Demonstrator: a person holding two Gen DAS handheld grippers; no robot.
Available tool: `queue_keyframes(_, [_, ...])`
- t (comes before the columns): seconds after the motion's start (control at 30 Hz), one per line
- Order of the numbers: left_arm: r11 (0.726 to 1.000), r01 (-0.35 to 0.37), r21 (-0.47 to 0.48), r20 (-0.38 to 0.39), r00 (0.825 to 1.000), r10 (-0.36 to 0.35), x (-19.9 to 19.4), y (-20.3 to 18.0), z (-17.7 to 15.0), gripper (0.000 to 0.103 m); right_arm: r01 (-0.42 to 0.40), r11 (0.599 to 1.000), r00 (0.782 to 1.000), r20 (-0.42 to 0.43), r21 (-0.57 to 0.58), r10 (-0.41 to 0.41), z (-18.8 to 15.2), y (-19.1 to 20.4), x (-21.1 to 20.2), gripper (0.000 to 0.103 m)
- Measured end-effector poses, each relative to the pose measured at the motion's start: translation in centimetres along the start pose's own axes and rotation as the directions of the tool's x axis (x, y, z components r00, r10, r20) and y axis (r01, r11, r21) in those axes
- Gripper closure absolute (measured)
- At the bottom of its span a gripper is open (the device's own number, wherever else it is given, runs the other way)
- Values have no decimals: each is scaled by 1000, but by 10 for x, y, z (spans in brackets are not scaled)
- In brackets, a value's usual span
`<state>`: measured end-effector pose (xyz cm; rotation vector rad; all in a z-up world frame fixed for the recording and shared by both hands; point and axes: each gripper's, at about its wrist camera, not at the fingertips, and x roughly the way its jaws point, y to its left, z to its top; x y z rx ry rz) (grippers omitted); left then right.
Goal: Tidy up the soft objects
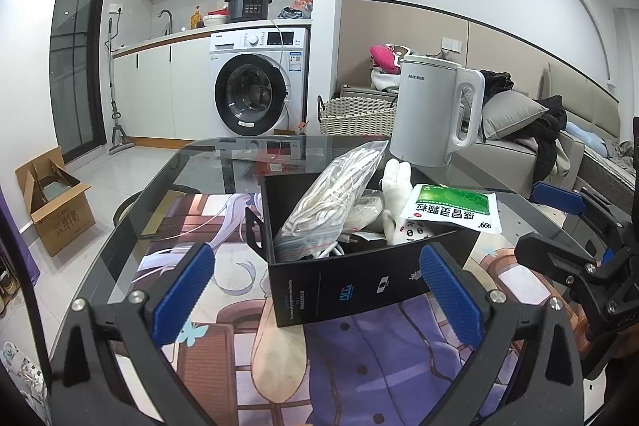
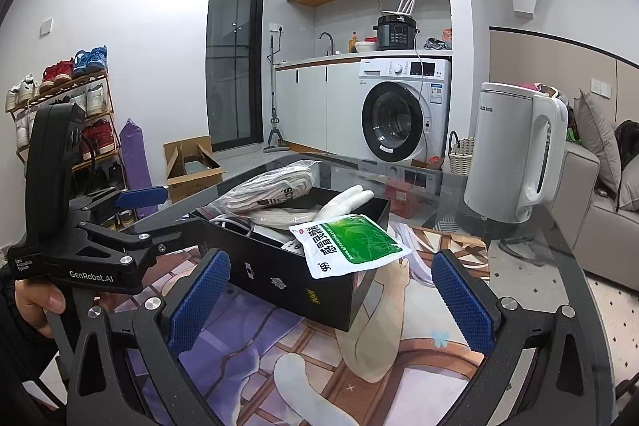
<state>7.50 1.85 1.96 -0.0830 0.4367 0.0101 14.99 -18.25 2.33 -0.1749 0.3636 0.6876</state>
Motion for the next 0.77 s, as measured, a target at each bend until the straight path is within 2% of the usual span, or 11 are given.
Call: queue_keyframes(0.77, [1000,-21,-7,5,1000,21,-2,2,-1,0,0,1000,1000,1,1,0,0,1,-1,0])
